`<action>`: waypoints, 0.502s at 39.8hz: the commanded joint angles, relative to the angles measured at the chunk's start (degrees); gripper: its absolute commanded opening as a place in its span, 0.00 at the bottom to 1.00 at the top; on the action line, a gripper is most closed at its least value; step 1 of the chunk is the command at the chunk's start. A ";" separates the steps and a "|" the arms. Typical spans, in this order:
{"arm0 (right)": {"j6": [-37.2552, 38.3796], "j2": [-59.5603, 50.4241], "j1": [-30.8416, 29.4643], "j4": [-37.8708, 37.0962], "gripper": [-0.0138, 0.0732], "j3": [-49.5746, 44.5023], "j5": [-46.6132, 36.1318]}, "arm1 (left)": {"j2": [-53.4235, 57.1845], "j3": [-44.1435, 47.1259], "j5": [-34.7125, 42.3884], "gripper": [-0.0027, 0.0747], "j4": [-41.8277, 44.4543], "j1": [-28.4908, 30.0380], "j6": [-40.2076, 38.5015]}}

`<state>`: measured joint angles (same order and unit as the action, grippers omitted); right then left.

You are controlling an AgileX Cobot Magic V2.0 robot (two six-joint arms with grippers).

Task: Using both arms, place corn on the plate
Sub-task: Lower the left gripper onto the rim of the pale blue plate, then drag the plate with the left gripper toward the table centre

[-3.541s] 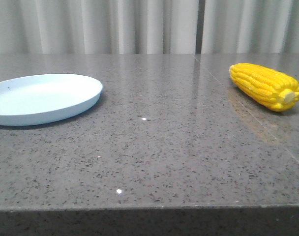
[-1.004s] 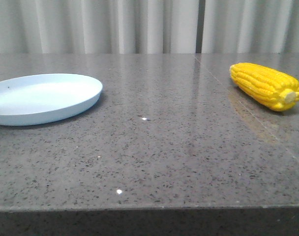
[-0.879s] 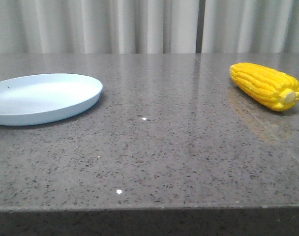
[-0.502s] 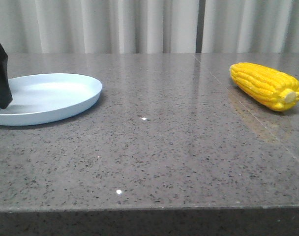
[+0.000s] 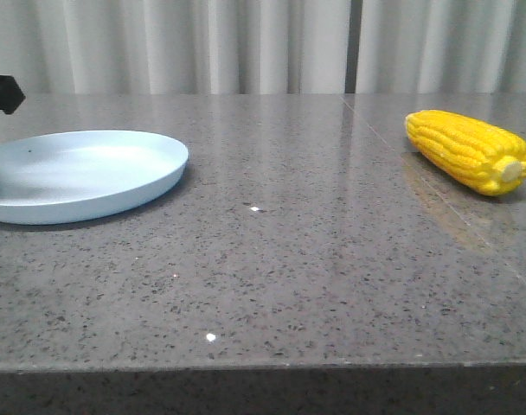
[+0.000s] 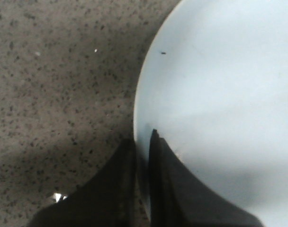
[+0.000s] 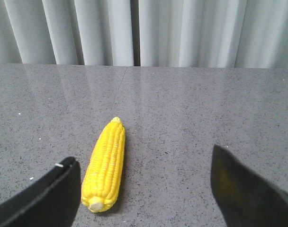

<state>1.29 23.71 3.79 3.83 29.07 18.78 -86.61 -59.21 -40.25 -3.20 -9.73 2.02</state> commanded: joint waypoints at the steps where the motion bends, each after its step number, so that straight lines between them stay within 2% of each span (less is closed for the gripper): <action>1: -0.47 0.75 -0.27 -0.37 0.84 2.08 -4.78 | 1.29 -2.23 0.67 0.01 -0.73 -0.37 0.19; 10: -0.47 0.75 -0.27 -0.37 0.84 2.08 -4.78 | 3.26 -7.77 0.08 0.01 -8.79 -3.01 0.31; 15: -0.47 0.75 -0.27 -0.37 0.84 2.08 -4.78 | 3.26 -10.72 -0.12 0.01 -12.83 -6.92 0.97; 20: -0.47 0.75 -0.27 -0.37 0.84 2.08 -4.78 | 3.26 -11.43 2.80 0.01 -14.99 -10.72 0.97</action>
<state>1.29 23.71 3.79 3.83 29.07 18.78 -85.77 -68.37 -41.48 -15.32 -18.17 2.85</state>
